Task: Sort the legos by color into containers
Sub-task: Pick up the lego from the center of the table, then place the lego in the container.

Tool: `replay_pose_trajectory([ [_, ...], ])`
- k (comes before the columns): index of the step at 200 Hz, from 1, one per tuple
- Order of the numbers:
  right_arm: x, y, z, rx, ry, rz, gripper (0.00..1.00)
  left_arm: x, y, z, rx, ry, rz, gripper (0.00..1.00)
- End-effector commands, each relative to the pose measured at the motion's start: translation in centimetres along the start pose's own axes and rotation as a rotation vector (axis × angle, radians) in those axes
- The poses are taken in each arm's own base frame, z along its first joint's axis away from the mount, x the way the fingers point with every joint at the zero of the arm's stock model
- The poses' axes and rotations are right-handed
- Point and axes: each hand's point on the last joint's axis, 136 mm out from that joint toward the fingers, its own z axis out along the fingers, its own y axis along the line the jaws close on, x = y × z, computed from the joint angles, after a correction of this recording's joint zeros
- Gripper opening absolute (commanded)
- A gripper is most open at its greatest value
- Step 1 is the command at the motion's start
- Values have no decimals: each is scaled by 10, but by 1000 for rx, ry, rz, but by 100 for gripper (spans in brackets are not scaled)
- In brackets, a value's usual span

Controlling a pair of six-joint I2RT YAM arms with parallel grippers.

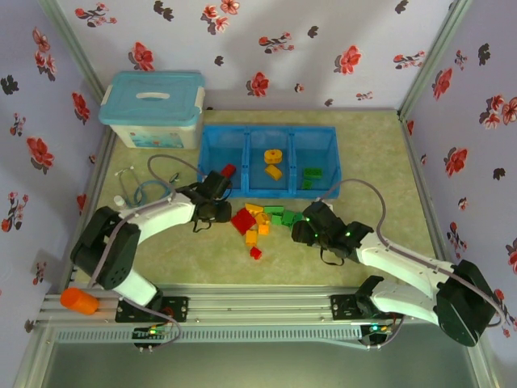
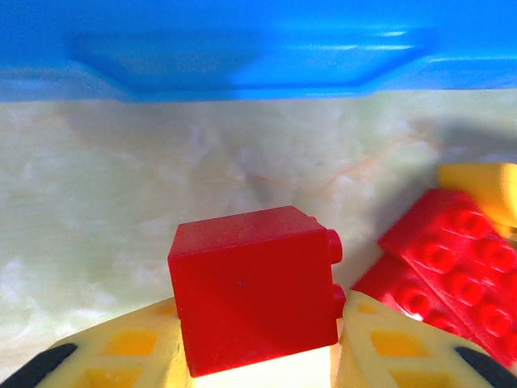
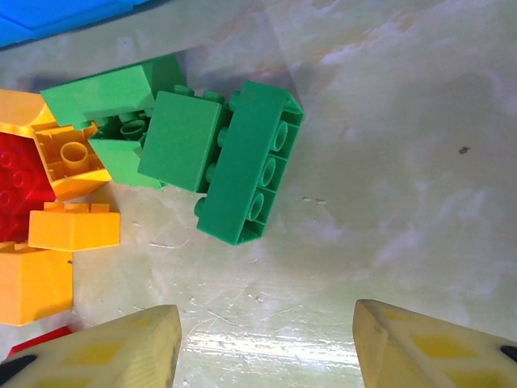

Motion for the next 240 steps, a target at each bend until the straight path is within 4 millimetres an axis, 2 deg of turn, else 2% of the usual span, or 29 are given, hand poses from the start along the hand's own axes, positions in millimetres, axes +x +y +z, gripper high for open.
replay_pose_trajectory([
  [1,0,-2,3,7,-17,13,58,-20,-4,-35,14,-99,-3,31],
  [22,0,1,5,0,-13,12,58,-40,-6,-52,28,-147,5,31],
  [47,1,6,5,-6,-7,4,58,-70,-7,-58,18,-161,21,31],
  [75,3,9,1,-13,-14,-3,58,-104,-13,-53,41,-165,24,31],
  [107,4,11,-5,-14,-11,-16,58,-147,-8,-43,20,-168,9,32],
  [111,4,11,-5,-13,-11,-19,58,-151,-8,-43,19,-168,6,34],
  [114,4,12,-6,-13,-10,-22,58,-155,-8,-43,17,-168,5,39],
  [117,4,12,-7,-15,-11,-21,59,-159,-8,-44,17,-172,3,49],
  [122,5,13,-7,-15,-11,-25,59,-164,-8,-44,15,-173,3,71],
  [125,5,13,-8,-16,-11,-26,59,-166,-9,-45,15,-175,6,77],
  [139,6,14,-10,-14,-11,-37,60,-173,-13,-55,23,-196,13,81],
  [153,8,15,-13,-12,-14,-52,60,-173,-14,-67,39,-228,5,81],
  [173,11,17,-15,-12,-12,-72,60,-161,-16,-82,67,-271,2,81],
  [208,17,29,-17,-12,9,-144,61,-128,-8,-96,89,-291,-24,79],
  [240,26,50,-16,-12,31,-246,61,-97,2,-101,98,-289,-46,78],
])
